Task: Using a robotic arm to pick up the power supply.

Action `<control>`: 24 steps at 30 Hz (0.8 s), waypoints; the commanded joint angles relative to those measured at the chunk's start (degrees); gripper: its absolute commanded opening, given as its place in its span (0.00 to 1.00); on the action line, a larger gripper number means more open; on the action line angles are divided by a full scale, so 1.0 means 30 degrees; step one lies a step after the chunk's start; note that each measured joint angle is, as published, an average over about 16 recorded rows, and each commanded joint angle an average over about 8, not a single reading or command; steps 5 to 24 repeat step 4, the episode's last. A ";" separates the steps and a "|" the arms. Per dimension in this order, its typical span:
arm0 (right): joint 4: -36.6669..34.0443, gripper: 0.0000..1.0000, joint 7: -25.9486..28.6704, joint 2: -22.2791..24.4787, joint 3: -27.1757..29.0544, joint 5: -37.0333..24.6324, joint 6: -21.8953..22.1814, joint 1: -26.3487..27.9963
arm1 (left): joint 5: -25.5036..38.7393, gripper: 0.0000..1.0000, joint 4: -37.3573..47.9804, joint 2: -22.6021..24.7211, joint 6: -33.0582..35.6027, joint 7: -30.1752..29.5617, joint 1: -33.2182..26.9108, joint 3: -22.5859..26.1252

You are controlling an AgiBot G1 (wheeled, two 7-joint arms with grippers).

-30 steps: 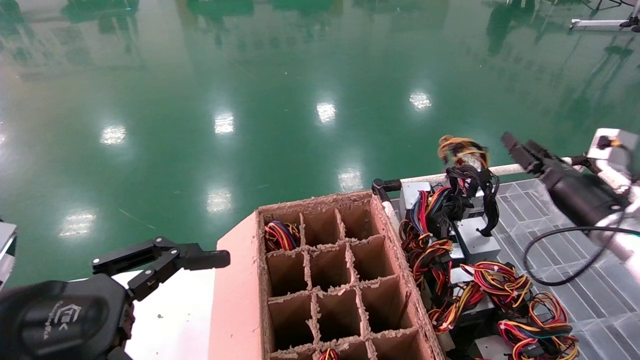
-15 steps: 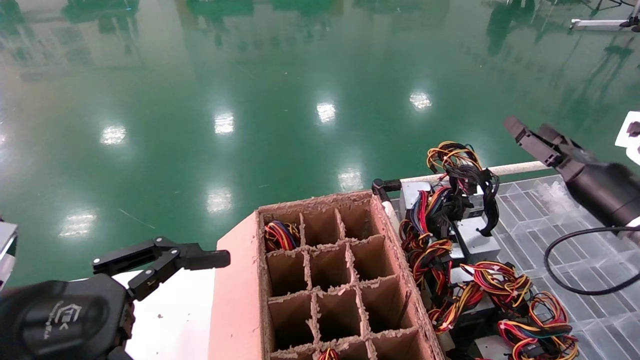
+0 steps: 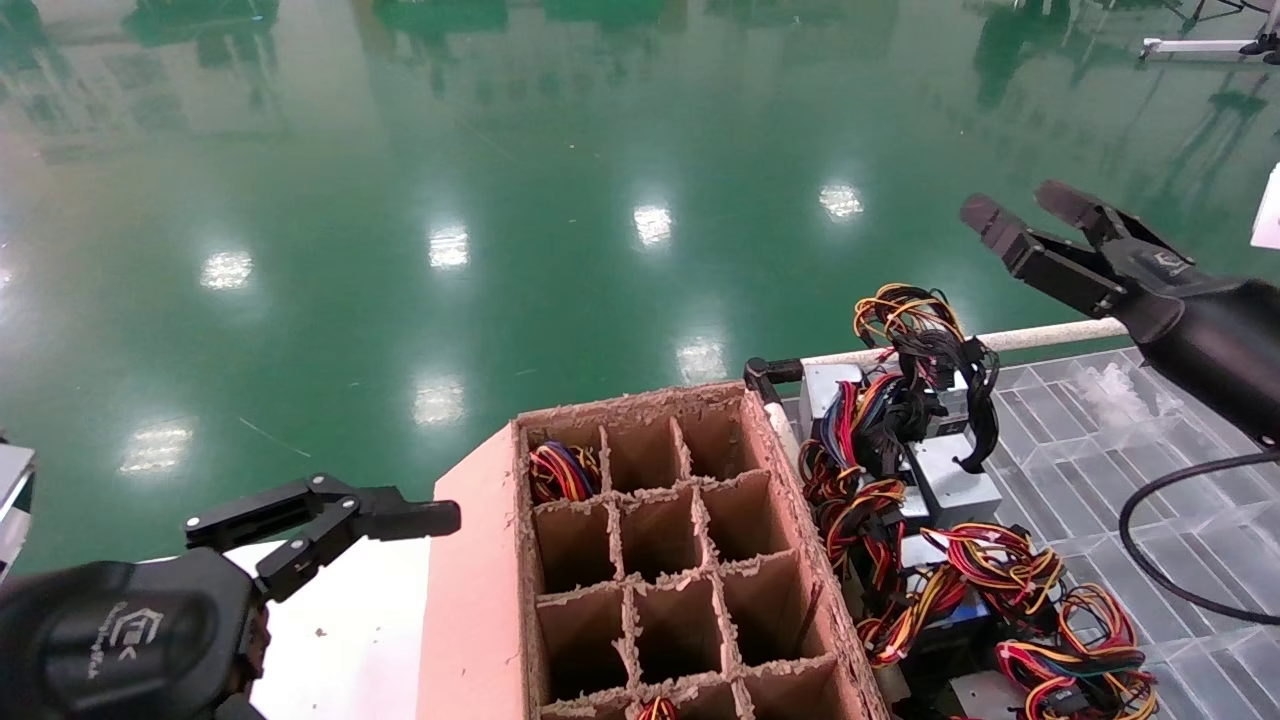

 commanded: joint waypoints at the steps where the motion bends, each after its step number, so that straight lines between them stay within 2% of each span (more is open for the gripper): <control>1: 0.1468 1.00 0.0519 0.0405 -0.0233 0.0012 -0.0643 -0.0430 | -0.0001 1.00 0.0000 0.0000 0.0000 0.0001 0.0000 0.0001; 4: 0.2101 1.00 0.0743 0.0580 -0.0334 0.0017 -0.0920 -0.0616 | -0.0001 1.00 0.0000 -0.0001 -0.0001 0.0001 0.0000 0.0002; 24: 0.2101 1.00 0.0743 0.0580 -0.0334 0.0017 -0.0920 -0.0616 | -0.0001 1.00 0.0000 -0.0001 -0.0001 0.0001 0.0000 0.0002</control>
